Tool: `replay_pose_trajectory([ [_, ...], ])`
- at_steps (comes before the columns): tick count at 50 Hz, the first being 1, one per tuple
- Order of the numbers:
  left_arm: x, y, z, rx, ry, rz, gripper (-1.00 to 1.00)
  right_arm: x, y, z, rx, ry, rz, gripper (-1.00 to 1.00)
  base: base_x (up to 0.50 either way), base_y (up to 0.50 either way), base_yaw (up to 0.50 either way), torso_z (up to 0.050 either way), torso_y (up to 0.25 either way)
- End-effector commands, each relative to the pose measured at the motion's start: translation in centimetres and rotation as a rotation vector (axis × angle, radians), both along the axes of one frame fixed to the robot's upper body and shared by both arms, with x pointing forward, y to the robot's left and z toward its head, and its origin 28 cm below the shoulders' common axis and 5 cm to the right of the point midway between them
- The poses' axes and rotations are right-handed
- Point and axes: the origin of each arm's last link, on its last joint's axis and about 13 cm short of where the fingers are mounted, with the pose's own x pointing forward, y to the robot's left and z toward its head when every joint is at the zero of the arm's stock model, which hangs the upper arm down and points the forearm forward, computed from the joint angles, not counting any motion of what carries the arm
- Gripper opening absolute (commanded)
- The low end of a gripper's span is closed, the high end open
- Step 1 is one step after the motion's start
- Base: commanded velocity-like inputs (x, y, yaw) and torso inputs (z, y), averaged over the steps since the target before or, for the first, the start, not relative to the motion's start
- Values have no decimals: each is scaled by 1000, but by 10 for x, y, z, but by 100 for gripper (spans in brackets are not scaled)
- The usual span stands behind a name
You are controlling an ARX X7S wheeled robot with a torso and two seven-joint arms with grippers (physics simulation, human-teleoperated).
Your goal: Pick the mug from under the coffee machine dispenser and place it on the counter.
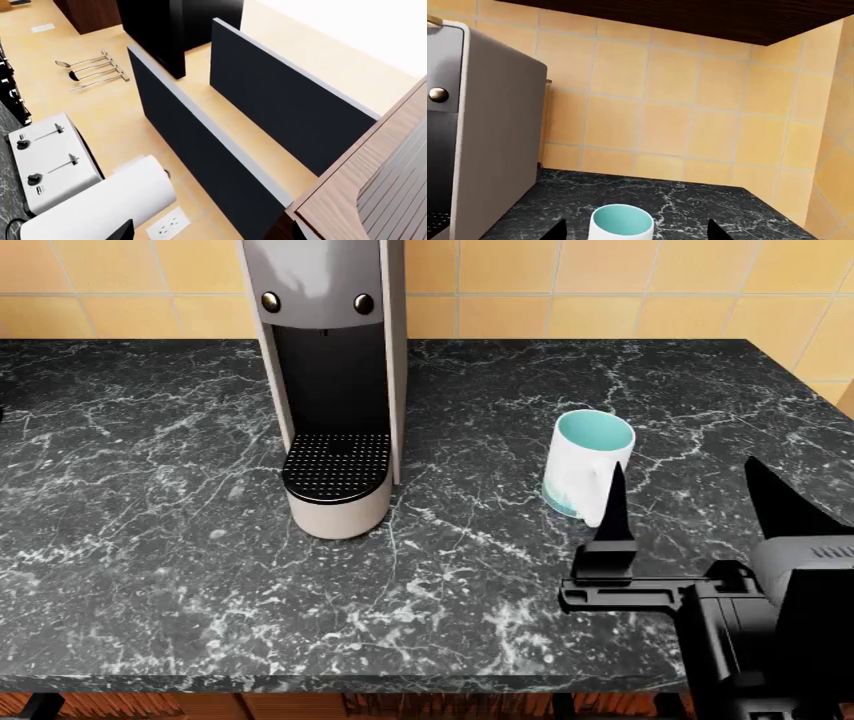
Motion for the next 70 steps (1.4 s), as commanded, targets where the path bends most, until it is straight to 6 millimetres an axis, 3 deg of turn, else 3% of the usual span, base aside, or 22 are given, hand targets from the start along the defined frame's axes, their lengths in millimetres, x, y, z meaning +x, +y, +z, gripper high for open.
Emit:
replay_pose_trajectory([
  [1, 0, -2, 1, 32, -1, -7, 100, -5, 3, 4, -3, -44, 16, 100, 0, 0, 0, 0, 0],
  [20, -4, -17, 12, 333, 33, 77, 100, -6, 5, 0, 4, -41, 34, 100, 0, 0, 0, 0, 0],
  [70, -21, -26, 21, 446, -76, 38, 100, -12, 11, 11, -85, -232, 134, 100, 0, 0, 0, 0, 0],
])
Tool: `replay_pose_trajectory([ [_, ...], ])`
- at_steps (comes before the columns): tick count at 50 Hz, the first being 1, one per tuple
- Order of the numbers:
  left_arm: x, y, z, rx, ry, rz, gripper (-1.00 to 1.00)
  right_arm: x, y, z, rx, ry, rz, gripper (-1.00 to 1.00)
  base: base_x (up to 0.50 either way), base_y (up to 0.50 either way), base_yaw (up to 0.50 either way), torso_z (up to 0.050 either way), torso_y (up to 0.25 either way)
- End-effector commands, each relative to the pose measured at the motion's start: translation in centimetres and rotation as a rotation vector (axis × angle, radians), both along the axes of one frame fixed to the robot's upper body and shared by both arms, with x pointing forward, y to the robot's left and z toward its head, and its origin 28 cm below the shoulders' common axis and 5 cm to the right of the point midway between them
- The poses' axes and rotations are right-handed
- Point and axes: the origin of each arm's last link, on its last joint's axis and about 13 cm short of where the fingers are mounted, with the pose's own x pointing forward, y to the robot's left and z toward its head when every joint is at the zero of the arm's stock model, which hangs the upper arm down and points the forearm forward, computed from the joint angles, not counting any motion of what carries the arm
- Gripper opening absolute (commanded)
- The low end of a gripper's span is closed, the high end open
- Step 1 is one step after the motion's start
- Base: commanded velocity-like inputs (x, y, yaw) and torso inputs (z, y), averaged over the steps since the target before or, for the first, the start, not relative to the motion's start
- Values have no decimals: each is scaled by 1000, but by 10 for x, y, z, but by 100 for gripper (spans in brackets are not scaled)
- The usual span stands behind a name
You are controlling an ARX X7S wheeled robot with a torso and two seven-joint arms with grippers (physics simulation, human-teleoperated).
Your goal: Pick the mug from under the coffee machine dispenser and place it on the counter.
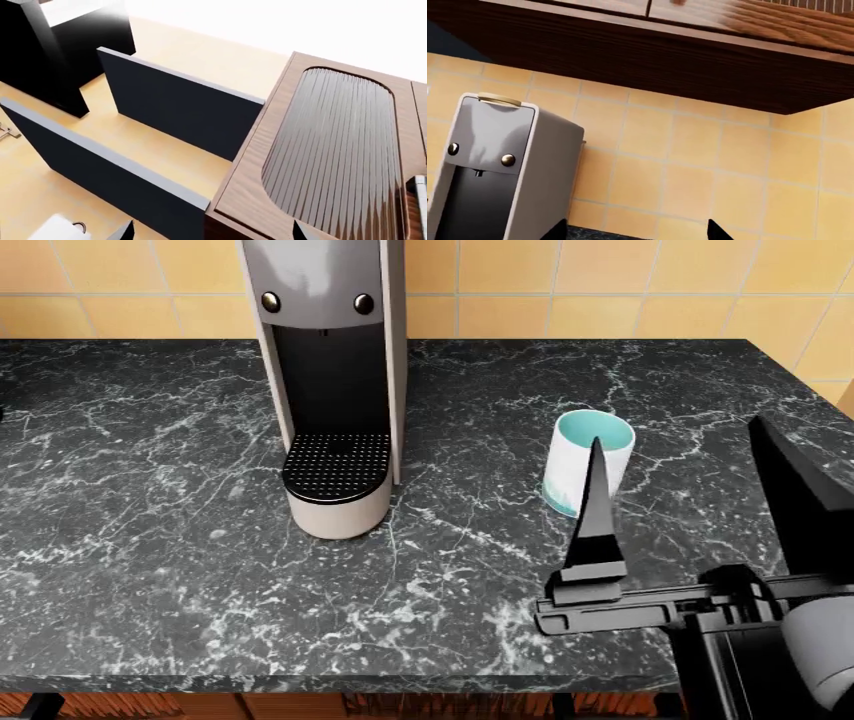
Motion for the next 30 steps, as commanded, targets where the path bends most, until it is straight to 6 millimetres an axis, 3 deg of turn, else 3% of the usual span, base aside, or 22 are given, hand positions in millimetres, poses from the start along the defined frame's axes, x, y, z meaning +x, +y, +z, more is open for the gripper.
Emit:
replay_pose_trajectory([
  [1, -4, -2, 1, 29, -29, -22, 100, 1, 1, 0, -30, -18, 13, 100, 0, 0, 0, 0, 0],
  [30, -9, -4, 3, 65, -73, -57, 100, 4, -1, 2, -90, -111, 19, 100, 0, 0, 0, 0, 0],
])
